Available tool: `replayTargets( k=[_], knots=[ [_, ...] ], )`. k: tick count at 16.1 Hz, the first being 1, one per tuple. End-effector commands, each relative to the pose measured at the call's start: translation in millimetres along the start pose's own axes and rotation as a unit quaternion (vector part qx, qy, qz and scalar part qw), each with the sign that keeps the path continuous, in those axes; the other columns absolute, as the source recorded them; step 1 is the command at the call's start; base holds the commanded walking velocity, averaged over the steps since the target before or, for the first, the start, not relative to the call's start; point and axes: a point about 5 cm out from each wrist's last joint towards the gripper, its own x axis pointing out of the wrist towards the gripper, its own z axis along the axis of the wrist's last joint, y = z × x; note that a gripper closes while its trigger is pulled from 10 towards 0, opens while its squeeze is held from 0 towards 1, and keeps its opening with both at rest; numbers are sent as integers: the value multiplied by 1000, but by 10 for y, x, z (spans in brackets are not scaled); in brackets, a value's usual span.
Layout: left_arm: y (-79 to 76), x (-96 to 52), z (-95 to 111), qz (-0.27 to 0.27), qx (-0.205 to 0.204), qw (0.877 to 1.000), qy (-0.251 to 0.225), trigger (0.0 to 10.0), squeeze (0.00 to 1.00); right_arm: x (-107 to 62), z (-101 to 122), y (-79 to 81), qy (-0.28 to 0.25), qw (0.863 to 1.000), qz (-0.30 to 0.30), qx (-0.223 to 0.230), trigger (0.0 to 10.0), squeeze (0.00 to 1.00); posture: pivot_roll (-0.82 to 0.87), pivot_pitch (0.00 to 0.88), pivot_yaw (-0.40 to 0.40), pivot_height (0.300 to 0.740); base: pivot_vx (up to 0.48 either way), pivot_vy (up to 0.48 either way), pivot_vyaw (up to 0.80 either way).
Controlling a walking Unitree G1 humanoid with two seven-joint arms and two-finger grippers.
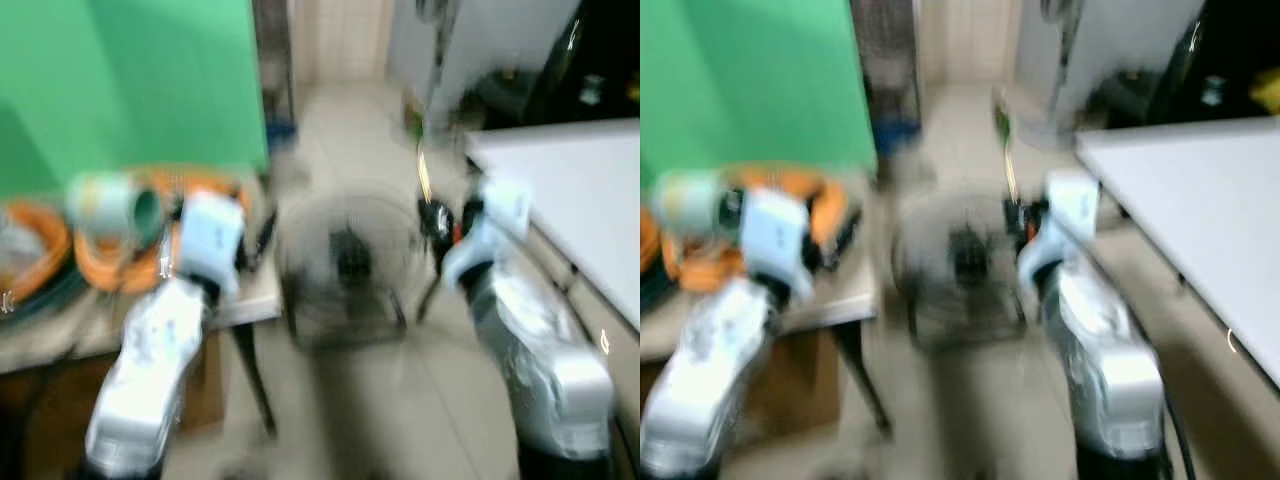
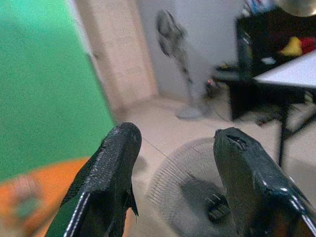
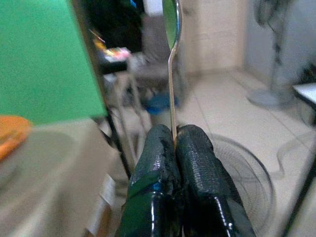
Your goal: Setting the table
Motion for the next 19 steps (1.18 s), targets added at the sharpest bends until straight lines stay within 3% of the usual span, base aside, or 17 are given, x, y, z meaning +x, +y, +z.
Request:
replayTargets(
  k=[1,7,9,13,19],
  knots=[
    [75,-14,30,20,6,1000,-4,10000,0,9,20,7,-1,1000,0,5,10000,0,174,0,5,727,0,0,-775],
    [165,50,-10,64,-2,998,12,10000,0,14,-8,-45,6,999,-40,1,10000,0,163,0,11,727,0,0,-719],
    [198,48,5,73,-16,997,8,10000,0,25,-19,-60,5,998,-55,5,10000,0,163,0,11,727,0,0,0],
    [185,49,5,52,-14,999,9,10000,0,97,-25,51,8,1000,-23,0,10000,0,162,0,19,727,305,0,0],
    [220,35,3,54,-15,998,10,10000,0,133,-43,97,12,1000,-11,-1,10000,0,172,0,7,727,350,0,0]
  ],
)
